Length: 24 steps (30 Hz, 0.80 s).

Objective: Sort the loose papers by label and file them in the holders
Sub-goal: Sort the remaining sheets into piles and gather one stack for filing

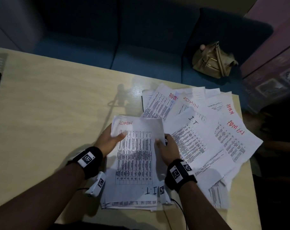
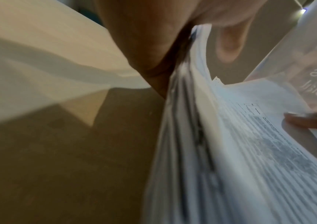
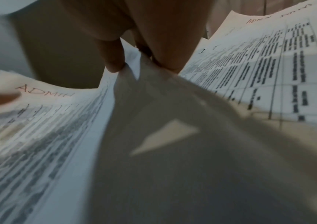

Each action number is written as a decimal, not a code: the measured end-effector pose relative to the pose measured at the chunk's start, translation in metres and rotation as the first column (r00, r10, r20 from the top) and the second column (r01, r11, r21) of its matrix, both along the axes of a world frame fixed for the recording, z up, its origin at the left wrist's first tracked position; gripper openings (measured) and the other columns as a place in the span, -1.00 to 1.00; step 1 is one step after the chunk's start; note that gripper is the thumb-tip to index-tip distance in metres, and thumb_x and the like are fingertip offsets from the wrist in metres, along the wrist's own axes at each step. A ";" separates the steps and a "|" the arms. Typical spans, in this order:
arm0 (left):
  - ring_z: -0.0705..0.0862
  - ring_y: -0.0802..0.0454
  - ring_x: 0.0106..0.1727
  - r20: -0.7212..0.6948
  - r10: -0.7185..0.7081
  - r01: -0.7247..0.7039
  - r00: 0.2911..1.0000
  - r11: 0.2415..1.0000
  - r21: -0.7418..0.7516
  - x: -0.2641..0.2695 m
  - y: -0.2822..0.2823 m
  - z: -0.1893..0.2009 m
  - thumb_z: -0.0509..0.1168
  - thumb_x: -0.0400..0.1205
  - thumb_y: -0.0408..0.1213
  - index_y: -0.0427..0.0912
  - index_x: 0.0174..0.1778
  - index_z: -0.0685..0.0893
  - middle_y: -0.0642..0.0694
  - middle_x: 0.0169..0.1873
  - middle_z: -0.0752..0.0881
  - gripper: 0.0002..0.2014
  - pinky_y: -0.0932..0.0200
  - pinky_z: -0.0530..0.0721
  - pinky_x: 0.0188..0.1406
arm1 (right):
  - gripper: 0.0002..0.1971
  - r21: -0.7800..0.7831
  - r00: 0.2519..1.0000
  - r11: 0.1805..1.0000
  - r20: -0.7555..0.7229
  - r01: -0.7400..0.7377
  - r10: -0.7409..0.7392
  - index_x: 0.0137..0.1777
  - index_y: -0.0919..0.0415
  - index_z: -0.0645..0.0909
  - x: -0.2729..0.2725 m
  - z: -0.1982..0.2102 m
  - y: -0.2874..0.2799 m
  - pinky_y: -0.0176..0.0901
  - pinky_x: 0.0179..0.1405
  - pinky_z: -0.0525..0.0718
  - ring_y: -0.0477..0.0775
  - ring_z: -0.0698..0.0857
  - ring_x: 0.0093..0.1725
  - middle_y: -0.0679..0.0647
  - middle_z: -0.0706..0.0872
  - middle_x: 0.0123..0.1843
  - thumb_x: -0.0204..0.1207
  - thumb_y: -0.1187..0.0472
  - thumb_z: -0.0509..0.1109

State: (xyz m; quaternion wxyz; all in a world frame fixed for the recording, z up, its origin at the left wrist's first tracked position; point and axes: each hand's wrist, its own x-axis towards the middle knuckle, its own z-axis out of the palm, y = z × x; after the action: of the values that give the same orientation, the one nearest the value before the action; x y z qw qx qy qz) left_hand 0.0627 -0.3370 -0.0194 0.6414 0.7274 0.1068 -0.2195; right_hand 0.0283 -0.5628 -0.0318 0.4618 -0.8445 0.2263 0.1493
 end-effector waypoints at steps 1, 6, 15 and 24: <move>0.58 0.09 0.33 0.023 0.013 -0.014 1.000 0.998 0.057 0.004 0.002 -0.005 0.41 0.61 -0.18 0.05 0.46 0.48 0.15 0.27 0.64 -0.51 0.09 0.45 0.34 | -0.70 -0.003 1.000 1.000 -0.002 -0.008 0.008 0.27 0.22 0.48 0.001 0.001 0.000 -0.25 -0.31 0.50 0.15 0.67 0.06 0.06 0.65 0.05 0.64 0.08 0.28; 0.62 0.10 0.34 0.046 -0.014 0.016 0.999 0.998 -0.058 0.014 0.008 -0.006 0.31 0.56 -0.57 0.17 0.42 0.50 0.07 0.30 0.65 -0.38 0.09 0.54 0.34 | -0.41 0.112 0.989 0.991 0.122 0.075 -0.088 0.52 0.03 0.12 0.002 0.007 -0.001 -0.24 -0.09 0.60 0.13 0.61 0.15 0.03 0.48 0.26 0.60 0.08 0.34; 0.62 0.05 0.03 0.070 -0.104 0.109 0.992 0.992 -0.066 0.002 0.010 -0.011 0.28 0.46 -0.56 0.03 0.11 0.63 0.14 0.12 0.66 -0.58 0.21 0.54 -0.05 | -0.52 -0.080 0.969 0.995 0.235 -0.063 0.080 0.47 0.02 0.34 0.005 -0.001 0.002 -0.19 0.10 0.50 0.14 0.61 0.26 0.05 0.58 0.34 0.59 0.00 0.33; 0.69 0.04 0.24 -0.056 -0.123 0.115 0.991 0.985 -0.132 -0.024 0.011 -0.034 0.47 0.43 -0.29 0.04 0.50 0.44 0.05 0.27 0.67 -0.31 0.18 0.67 0.11 | -0.62 -0.116 0.977 0.987 0.166 -0.112 0.130 0.39 0.12 0.49 0.000 -0.009 -0.002 -0.17 0.17 0.44 0.10 0.55 0.29 0.10 0.57 0.31 0.63 0.01 0.27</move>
State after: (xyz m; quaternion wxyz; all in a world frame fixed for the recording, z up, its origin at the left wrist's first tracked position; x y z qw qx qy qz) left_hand 0.0390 -0.3261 -0.0534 0.6690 0.6822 0.0692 -0.2868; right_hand 0.0282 -0.5648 -0.0403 0.4243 -0.8898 0.1410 0.0912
